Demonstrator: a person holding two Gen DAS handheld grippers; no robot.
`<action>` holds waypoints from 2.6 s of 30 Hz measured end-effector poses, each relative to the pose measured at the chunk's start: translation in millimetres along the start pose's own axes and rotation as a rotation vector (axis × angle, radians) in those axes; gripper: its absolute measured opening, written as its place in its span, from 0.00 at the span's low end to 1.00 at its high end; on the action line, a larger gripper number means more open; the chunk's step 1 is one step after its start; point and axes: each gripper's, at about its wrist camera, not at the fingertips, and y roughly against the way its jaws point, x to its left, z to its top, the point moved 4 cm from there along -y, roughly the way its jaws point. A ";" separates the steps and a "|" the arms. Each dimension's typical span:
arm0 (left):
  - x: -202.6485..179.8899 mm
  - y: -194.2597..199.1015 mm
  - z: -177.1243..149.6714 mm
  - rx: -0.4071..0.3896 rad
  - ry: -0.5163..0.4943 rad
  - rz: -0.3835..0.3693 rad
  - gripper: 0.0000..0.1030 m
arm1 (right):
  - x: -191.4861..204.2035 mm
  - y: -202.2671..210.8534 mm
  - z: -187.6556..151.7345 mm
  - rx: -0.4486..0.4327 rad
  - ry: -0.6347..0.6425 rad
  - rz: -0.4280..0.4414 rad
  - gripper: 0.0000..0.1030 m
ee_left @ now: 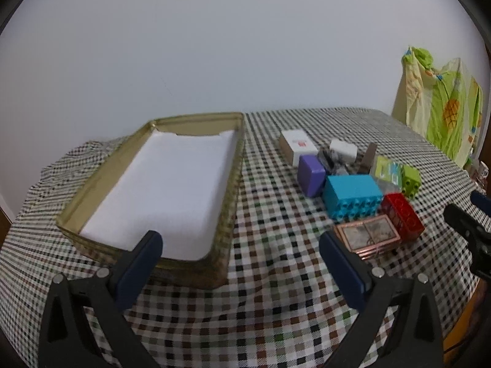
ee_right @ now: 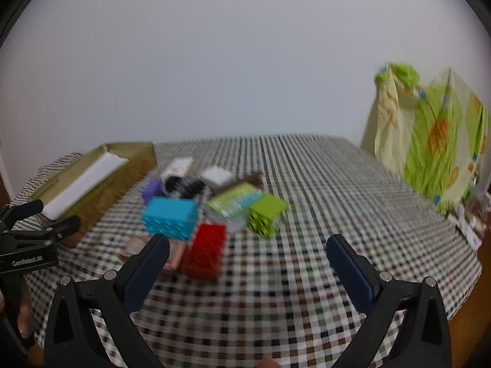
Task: Organize rigid objects
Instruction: 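Grasp the red brick with the right tool while the left tool grasps the copper picture box, then carry the red brick and copper picture box over the gold tin with both tools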
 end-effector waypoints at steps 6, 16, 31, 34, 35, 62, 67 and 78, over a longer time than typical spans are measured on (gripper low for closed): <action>-9.6 -5.6 3.3 0.012 -0.012 -0.032 1.00 | -4.0 -23.4 -3.5 0.085 0.002 -0.009 1.00; -24.0 -13.2 6.1 0.025 -0.062 -0.061 1.00 | 10.7 -61.1 -5.6 0.224 0.009 0.079 0.89; -33.3 -2.4 12.4 -0.022 -0.087 -0.024 1.00 | 22.9 -66.8 -11.5 0.254 0.066 0.172 0.55; -38.4 2.8 15.0 -0.030 -0.088 -0.060 1.00 | 24.6 -69.3 -12.7 0.269 0.072 0.208 0.28; -40.8 2.1 15.0 -0.023 -0.092 -0.070 1.00 | 24.4 -68.8 -12.4 0.265 0.070 0.213 0.24; -111.2 -49.2 -2.8 0.271 -0.157 -0.225 1.00 | -20.8 -39.2 -3.0 0.075 -0.093 0.151 0.24; -108.2 -51.6 -3.5 0.286 -0.126 -0.249 0.95 | -18.6 -37.6 -3.3 0.067 -0.078 0.145 0.24; -107.7 -45.7 1.1 0.238 -0.139 -0.292 0.81 | -16.3 -36.1 -3.5 0.054 -0.062 0.135 0.24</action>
